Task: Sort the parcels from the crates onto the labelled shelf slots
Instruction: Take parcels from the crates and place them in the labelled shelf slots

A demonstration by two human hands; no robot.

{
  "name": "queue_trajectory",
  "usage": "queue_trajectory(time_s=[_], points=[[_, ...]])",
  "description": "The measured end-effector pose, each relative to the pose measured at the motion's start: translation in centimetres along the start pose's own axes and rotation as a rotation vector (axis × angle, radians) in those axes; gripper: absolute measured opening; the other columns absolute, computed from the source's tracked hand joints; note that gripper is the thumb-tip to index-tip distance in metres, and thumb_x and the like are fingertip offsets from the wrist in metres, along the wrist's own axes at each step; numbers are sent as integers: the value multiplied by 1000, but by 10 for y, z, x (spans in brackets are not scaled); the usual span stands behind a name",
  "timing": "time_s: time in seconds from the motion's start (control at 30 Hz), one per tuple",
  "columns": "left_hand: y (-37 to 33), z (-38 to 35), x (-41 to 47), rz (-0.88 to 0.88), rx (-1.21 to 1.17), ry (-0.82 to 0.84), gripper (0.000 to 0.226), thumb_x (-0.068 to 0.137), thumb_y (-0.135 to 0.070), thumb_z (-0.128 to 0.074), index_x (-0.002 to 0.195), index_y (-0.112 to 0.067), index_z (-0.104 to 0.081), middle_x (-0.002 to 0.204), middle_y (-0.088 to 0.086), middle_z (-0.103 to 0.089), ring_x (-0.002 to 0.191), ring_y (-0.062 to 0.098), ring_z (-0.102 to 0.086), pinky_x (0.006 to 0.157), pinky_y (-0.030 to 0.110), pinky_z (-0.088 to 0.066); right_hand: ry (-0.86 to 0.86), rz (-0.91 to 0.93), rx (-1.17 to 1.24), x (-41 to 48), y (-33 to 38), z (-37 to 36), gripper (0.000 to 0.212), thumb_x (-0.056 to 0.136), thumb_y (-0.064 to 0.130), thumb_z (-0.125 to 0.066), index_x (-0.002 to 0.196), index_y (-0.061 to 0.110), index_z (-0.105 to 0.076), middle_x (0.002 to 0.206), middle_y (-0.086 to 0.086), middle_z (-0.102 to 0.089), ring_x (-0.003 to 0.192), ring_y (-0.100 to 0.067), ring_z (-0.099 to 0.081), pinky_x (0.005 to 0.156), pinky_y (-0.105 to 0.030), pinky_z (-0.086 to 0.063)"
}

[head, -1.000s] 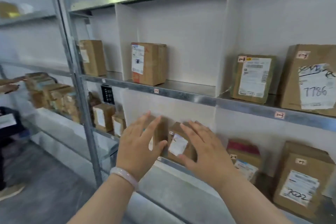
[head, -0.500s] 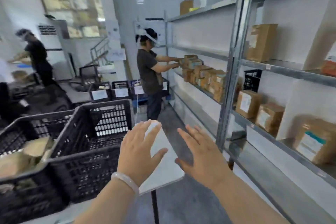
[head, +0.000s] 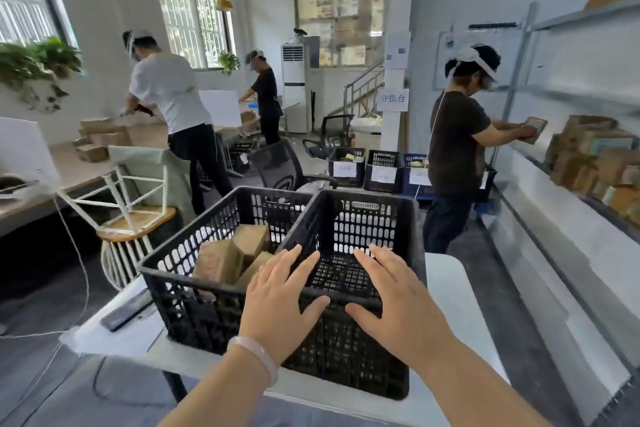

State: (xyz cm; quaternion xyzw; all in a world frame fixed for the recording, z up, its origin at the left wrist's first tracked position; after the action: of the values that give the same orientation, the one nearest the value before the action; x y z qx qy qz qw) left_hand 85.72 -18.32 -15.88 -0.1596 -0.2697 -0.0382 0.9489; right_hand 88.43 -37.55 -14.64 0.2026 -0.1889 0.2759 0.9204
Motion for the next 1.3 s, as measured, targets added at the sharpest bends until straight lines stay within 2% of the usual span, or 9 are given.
queue_trajectory(time_s=[0.13, 0.3, 0.43, 0.57, 0.77, 0.87, 1.07, 1.2, 1.3], points=[[40, -8, 15, 117, 23, 24, 68, 89, -57, -59, 150, -38, -36, 157, -7, -33, 147, 17, -26, 119, 43, -27, 44, 68, 75, 47, -1, -28, 75, 86, 65, -44, 150, 42, -12, 158, 12, -16, 145, -4, -4, 114, -23, -2], [89, -18, 19, 203, 57, 0, 68, 83, -49, -72, 144, -39, -45, 146, -4, -49, 136, 22, -45, 109, 37, -30, 91, 133, 123, 88, 9, -65, 74, 87, 62, -45, 151, 41, -14, 159, 13, -13, 146, -3, -1, 116, -25, -4], [141, -33, 31, 309, 45, 64, 69, 87, -59, -60, 149, -46, -32, 156, -8, -36, 145, 18, -28, 117, 41, -23, 144, 170, 92, 112, 18, -98, 74, 87, 64, -43, 151, 40, -14, 159, 13, -13, 146, -4, -1, 116, -25, -3], [187, -54, 58, 313, 5, 137, 68, 89, -62, -54, 150, -46, -28, 159, -12, -27, 147, 14, -19, 118, 39, -19, 160, 114, 46, 145, 19, -128, 76, 87, 64, -44, 152, 40, -13, 159, 11, -13, 146, -6, -2, 113, -23, 1], [259, -88, 107, 242, -70, 336, 68, 91, -57, -57, 151, -43, -28, 160, -9, -24, 148, 18, -18, 121, 37, -16, 143, -9, 0, 201, 38, -174, 74, 87, 64, -45, 151, 35, -21, 158, 7, -21, 145, -9, -8, 113, -24, -1], [285, -109, 132, 178, -80, 438, 72, 90, -52, -60, 152, -40, -26, 160, -4, -25, 147, 21, -20, 120, 38, -20, 156, -82, -18, 217, 45, -197, 74, 87, 64, -44, 151, 37, -19, 158, 8, -20, 145, -9, -9, 112, -24, -2], [307, -183, 162, 120, -46, 801, 80, 90, -51, -61, 155, -40, -14, 163, 2, -11, 147, 30, -15, 116, 48, -30, 158, -262, -25, 224, 45, -223, 72, 88, 61, -48, 151, 37, -20, 159, 10, -17, 146, -7, -5, 114, -24, -3], [311, -226, 155, 158, 16, 959, 82, 90, -47, -60, 154, -42, -7, 163, 4, -3, 143, 34, -21, 113, 50, -33, 169, -362, -46, 219, 41, -230, 72, 89, 60, -48, 151, 38, -18, 159, 13, -14, 145, -3, -1, 110, -18, 4], [318, -247, 141, 216, 25, 1061, 98, 85, -58, -61, 153, -44, 9, 164, 2, 12, 140, 35, -25, 110, 50, -35, 173, -416, -57, 216, 39, -232, 71, 90, 59, -49, 151, 39, -19, 158, 13, -13, 143, -1, 0, 104, -8, 12]])
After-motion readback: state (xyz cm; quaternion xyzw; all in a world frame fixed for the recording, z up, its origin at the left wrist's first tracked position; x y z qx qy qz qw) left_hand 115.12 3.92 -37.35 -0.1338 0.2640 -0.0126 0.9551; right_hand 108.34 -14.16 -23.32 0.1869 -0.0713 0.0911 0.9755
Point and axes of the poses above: each hand's wrist, its own x-axis towards the middle knuckle, its own z-axis out of the back of the hand, y = z × x, the point moved 5 cm from there along x, towards the middle knuckle
